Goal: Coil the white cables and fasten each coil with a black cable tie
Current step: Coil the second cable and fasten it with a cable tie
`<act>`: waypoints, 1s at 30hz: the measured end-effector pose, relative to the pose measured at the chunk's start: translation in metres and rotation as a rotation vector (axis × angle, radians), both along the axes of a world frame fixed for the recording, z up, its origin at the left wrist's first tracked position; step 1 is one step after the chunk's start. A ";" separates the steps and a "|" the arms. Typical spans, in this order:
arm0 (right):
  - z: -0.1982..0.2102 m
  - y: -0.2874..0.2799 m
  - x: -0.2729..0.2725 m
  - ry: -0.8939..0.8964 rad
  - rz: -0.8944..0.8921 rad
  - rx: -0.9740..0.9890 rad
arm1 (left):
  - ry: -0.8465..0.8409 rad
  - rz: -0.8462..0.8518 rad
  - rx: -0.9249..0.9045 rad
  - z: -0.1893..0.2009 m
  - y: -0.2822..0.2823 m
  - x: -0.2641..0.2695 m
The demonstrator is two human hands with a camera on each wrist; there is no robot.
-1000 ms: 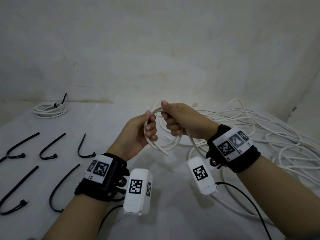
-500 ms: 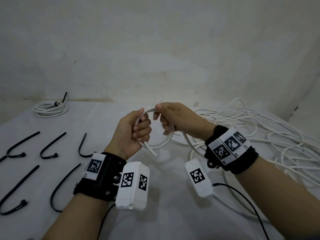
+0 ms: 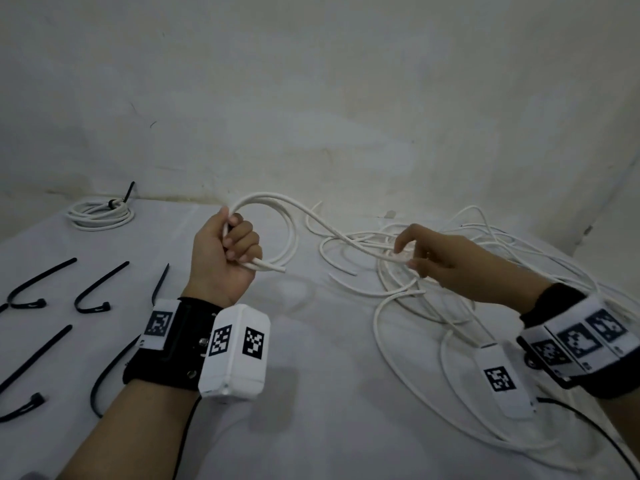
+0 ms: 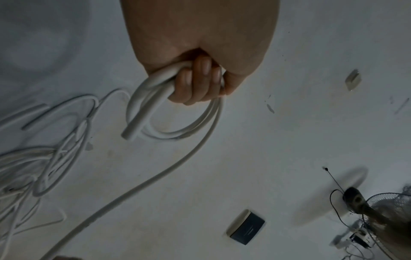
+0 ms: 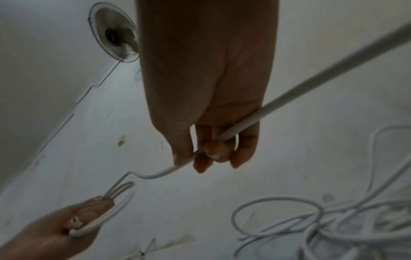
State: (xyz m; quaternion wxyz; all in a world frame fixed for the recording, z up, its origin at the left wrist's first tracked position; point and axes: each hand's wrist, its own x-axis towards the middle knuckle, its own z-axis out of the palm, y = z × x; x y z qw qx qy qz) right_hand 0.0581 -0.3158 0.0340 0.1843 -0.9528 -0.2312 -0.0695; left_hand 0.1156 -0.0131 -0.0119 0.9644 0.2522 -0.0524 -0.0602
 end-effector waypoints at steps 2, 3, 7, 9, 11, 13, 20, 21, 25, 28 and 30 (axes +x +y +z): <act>0.004 -0.010 -0.004 -0.129 -0.005 -0.095 | 0.021 0.019 -0.030 -0.001 0.001 0.002; 0.004 -0.013 -0.005 -0.210 0.002 -0.158 | 0.027 0.026 -0.033 -0.002 0.000 0.002; -0.005 -0.004 -0.005 -0.509 0.061 -0.560 | 0.021 0.034 -0.015 -0.005 -0.012 0.000; -0.008 0.016 -0.011 -0.526 0.114 -0.689 | 0.021 0.036 -0.013 -0.005 -0.017 -0.001; -0.014 0.036 -0.015 -0.534 0.178 -0.719 | 0.015 0.039 0.009 -0.005 -0.021 -0.002; -0.017 0.054 -0.020 -0.541 0.257 -0.724 | 0.003 0.051 0.058 -0.005 -0.024 -0.002; 0.017 0.088 -0.019 -0.508 0.389 -0.352 | -0.113 -0.009 0.272 -0.002 -0.041 -0.014; 0.022 0.090 -0.016 -0.486 0.370 -0.278 | -0.131 -0.035 0.312 -0.001 -0.045 -0.018; 0.028 0.090 0.002 -0.400 0.251 -0.004 | -0.187 -0.133 0.462 -0.003 -0.057 -0.029; 0.024 0.088 0.016 -0.372 0.152 0.034 | -0.230 -0.196 0.484 -0.002 -0.059 -0.034; 0.019 0.087 0.024 -0.356 0.091 0.066 | -0.259 -0.211 0.464 -0.001 -0.058 -0.034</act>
